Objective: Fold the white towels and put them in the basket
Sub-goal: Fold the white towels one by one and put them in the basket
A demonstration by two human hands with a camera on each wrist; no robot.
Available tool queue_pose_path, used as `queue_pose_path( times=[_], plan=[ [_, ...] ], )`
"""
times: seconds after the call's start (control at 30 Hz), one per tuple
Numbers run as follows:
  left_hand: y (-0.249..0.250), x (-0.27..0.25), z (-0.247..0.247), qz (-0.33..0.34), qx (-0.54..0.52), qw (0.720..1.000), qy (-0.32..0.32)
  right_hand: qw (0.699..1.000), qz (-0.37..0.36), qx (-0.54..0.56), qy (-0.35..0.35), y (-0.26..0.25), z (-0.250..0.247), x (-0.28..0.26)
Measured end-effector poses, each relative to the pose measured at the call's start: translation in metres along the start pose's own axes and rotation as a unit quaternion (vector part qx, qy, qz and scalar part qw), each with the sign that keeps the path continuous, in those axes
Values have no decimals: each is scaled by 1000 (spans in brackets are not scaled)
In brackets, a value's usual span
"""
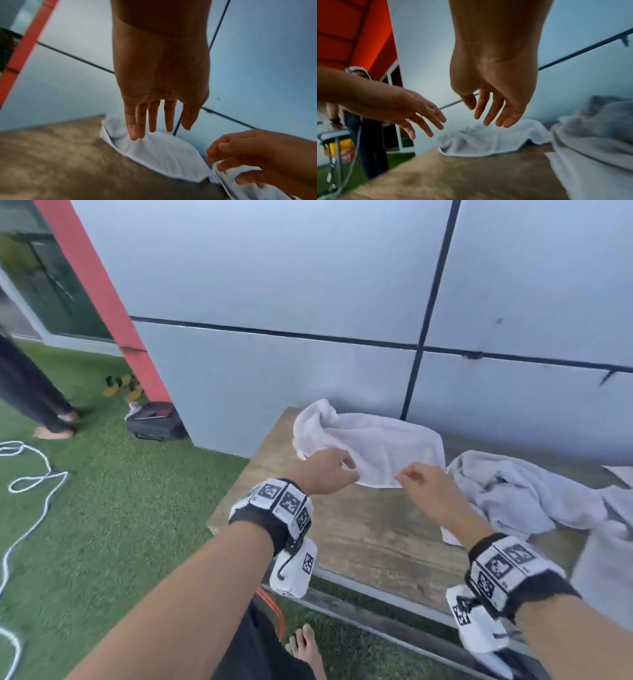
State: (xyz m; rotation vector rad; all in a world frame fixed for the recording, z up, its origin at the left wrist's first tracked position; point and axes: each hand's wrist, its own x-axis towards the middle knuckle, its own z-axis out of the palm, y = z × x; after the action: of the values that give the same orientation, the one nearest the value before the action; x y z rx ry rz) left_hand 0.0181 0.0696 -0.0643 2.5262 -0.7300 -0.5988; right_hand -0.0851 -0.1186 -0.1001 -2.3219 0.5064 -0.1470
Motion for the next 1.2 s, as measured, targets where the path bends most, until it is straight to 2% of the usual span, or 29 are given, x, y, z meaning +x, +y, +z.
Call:
queue_pose_path(
  times=[0.1,0.17,0.33,0.47,0.57,0.63,0.7,0.77,0.83,0.9,0.97,1.03,1.13,1.2],
  plan=[
    [13,27,37,3,21,999,-44,994,-14,-109,-25,44,7,13],
    [15,43,58,-4,39,998,-50,985,-32,-169,-35,62,11,19],
    [7,64,86,25,104,993,-46,957,-47,-279,-61,76,21,32],
    [1,70,93,33,134,990,-12,920,-97,-378,-38,70,28,37],
    [-1,69,93,24,160,986,39,928,-119,-352,-36,64,27,36],
    [-3,67,90,44,174,980,91,950,-132,-282,-7,54,20,35],
    [-4,66,85,98,133,978,130,971,-144,-187,22,39,4,34],
    [1,60,80,159,48,975,144,980,-155,-122,29,20,-17,31],
    [11,51,72,174,-35,970,164,979,-171,-98,48,4,-42,27],
    [20,43,60,184,-59,963,187,977,-177,-98,71,-7,-65,27],
    [30,32,43,193,-55,957,211,979,-162,-86,94,-15,-91,27],
    [35,24,22,193,-38,958,207,979,-145,-38,136,-19,-122,26],
    [28,16,-9,178,-9,966,188,971,-130,-9,198,-19,-167,18],
    [21,9,-26,160,-18,964,210,964,-122,-4,236,-15,-194,11]
  ],
)
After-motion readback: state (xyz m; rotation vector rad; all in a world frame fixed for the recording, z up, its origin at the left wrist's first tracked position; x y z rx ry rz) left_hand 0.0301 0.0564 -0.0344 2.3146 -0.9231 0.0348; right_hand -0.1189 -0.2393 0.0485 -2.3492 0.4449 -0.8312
